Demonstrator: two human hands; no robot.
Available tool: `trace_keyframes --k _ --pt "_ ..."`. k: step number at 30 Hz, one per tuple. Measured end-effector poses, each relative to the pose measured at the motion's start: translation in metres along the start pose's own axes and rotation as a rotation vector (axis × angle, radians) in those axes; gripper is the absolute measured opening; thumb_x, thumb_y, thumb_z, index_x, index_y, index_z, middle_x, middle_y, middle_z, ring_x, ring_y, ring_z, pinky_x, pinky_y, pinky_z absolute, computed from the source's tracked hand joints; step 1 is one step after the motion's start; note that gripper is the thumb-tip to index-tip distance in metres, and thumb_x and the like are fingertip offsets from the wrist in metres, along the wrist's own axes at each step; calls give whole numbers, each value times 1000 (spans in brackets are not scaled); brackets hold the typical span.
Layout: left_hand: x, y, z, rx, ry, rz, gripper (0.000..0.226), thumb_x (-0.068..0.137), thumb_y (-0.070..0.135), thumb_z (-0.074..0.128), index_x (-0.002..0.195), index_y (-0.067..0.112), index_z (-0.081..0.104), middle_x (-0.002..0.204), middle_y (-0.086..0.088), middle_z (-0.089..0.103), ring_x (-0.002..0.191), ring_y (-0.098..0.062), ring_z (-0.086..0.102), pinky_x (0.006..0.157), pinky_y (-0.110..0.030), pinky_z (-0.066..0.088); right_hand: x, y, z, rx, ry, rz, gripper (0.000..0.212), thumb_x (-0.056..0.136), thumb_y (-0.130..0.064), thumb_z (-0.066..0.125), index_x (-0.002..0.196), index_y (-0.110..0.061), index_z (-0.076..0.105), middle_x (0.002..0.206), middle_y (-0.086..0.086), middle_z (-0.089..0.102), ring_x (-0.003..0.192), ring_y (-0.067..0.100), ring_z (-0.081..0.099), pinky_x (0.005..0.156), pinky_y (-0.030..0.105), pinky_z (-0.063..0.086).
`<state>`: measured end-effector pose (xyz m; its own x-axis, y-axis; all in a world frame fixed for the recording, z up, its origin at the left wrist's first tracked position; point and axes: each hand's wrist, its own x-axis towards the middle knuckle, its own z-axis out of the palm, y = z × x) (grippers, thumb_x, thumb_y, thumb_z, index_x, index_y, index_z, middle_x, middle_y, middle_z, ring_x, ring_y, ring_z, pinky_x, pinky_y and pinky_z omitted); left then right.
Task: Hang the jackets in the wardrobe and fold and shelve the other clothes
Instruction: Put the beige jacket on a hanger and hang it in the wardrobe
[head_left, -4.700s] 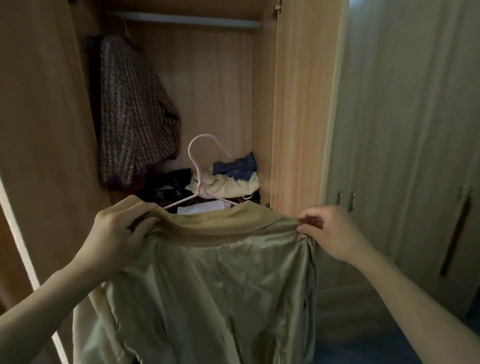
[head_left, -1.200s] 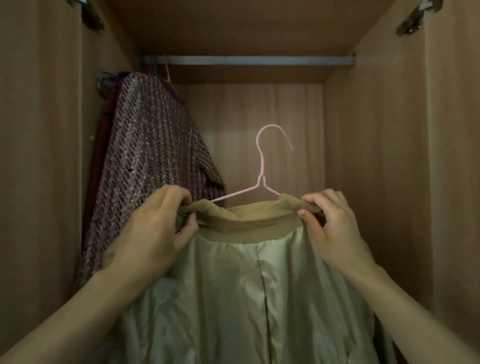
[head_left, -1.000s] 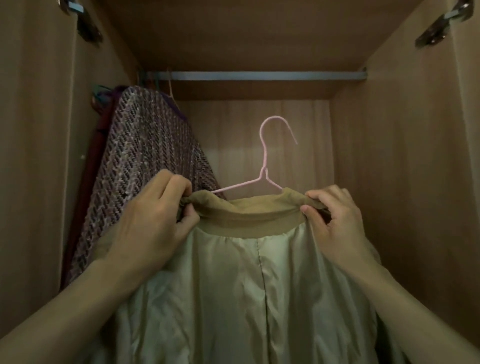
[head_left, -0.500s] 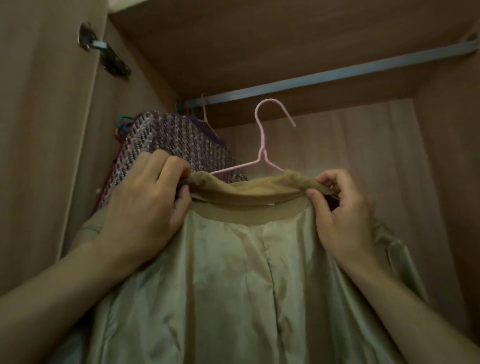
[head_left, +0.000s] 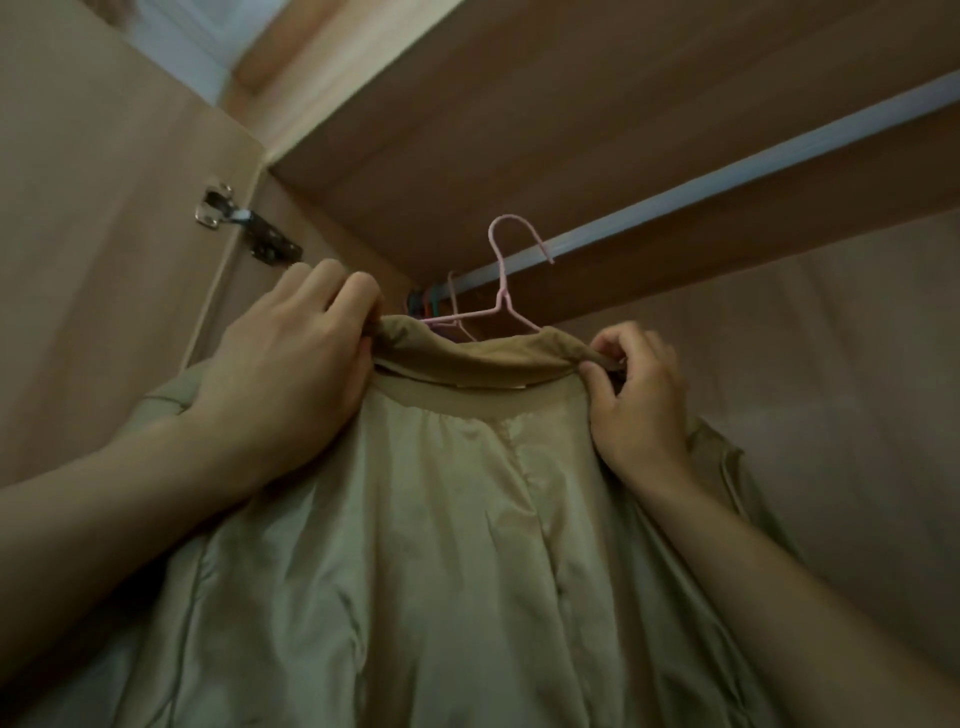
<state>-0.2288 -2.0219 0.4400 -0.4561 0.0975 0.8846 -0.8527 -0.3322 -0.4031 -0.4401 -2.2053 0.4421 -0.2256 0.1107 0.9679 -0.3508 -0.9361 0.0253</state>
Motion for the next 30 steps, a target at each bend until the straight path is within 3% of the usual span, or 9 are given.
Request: trace_keyframes --k 5,8,13,18,25,28,30 --pt "27 -30 30 108 37 53 10 91 19 46 94 11 51 91 -9 49 83 -30 47 58 -49 47 39 16 57 30 -12 5 20 91 -17 60 88 -33 49 93 -8 49 97 18 43 84 38 33" --pt "47 -42 48 159 48 65 8 89 12 56 95 11 51 92 -11 51 85 -32 48 57 -49 47 64 27 89 62 -6 55 16 93 -19 58 90 -33 50 97 -7 49 98 15 41 85 35 29" --pt "72 -45 85 174 -5 190 16 87 14 58 95 15 45 90 -8 46 83 -28 45 59 -49 48 82 59 136 128 57 151 13 92 -17 60 90 -29 54 101 -3 53 103 22 48 92 42 39" --pt "82 -49 124 195 -69 176 16 89 14 56 96 18 42 89 -6 44 87 -29 46 58 -47 48 87 86 178 210 86 243 18 88 -16 64 86 -31 55 99 2 60 102 26 53 92 53 44" --pt "61 -46 179 238 -172 186 20 84 7 61 94 17 46 87 -11 50 81 -31 46 58 -41 42 63 135 220 202 48 294 21 84 -15 64 80 -32 52 90 5 62 96 29 56 84 45 48" --pt "41 -38 192 252 -147 202 13 83 10 54 93 13 46 87 -15 49 78 -32 45 57 -41 39 39 147 223 221 76 280 11 89 -17 60 94 -26 59 99 5 62 102 29 52 90 42 44" --pt "29 -32 189 302 -135 164 14 86 19 49 94 8 49 89 -19 48 80 -35 45 63 -49 43 27 145 216 207 30 223 25 94 -25 57 119 -21 58 121 9 56 116 30 45 99 37 35"
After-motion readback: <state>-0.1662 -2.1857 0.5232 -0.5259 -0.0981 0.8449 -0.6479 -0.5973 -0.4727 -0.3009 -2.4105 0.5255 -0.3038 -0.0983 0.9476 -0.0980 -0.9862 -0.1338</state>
